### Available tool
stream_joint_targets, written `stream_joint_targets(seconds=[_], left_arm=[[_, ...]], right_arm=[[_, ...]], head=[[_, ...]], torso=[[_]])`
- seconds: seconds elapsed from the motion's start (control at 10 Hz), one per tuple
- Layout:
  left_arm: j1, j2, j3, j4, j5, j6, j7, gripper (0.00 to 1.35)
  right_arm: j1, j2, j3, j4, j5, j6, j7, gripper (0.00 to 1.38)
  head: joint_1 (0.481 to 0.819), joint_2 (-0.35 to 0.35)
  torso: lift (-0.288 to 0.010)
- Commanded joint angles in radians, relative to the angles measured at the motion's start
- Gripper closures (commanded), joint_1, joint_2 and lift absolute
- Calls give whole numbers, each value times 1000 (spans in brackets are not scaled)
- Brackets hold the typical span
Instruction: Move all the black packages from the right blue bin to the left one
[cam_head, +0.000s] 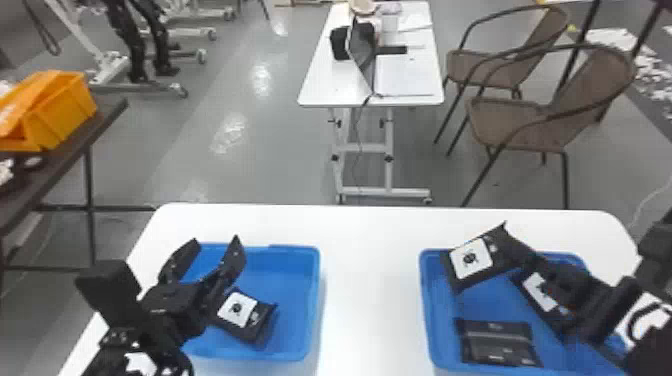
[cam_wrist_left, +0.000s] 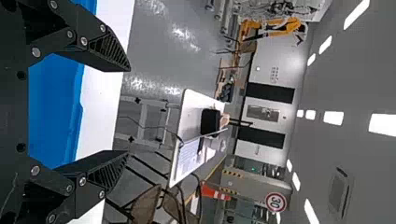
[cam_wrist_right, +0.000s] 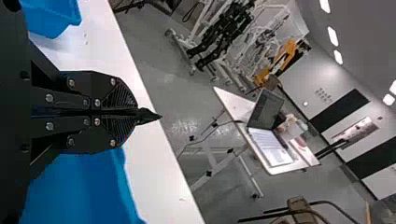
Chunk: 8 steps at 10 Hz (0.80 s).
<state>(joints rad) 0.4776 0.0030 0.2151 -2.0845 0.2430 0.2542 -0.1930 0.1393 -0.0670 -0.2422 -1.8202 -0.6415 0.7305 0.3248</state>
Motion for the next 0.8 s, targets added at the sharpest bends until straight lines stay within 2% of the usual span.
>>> stream_joint_targets(seconds=[0.0,0.1,0.4,0.5,0.7], left_arm=[[-14,-6,7,0,61,23,0,433],[-27,-6,6,0,99,34,4,432],[-68,-6,-10,4,220,63,24,412],[-88,2,-28,11,271,83,29,369],[-126,40,-76,41,383,106,34,282]], right_arm=[[-9,-16,-20,-56,-118,12,-4,1101],[-41,-17,-3,-47,-181,12,3,1101],[-193,-23,147,85,-204,-2,145,1101],[-254,-25,221,173,-199,-34,207,1101],[-345,-25,351,309,-201,-77,284,1101]], head=[[695,98],[695,91],[695,129],[695,159],[695,206]], torso=[[-43],[-43],[-43],[-43],[-43]])
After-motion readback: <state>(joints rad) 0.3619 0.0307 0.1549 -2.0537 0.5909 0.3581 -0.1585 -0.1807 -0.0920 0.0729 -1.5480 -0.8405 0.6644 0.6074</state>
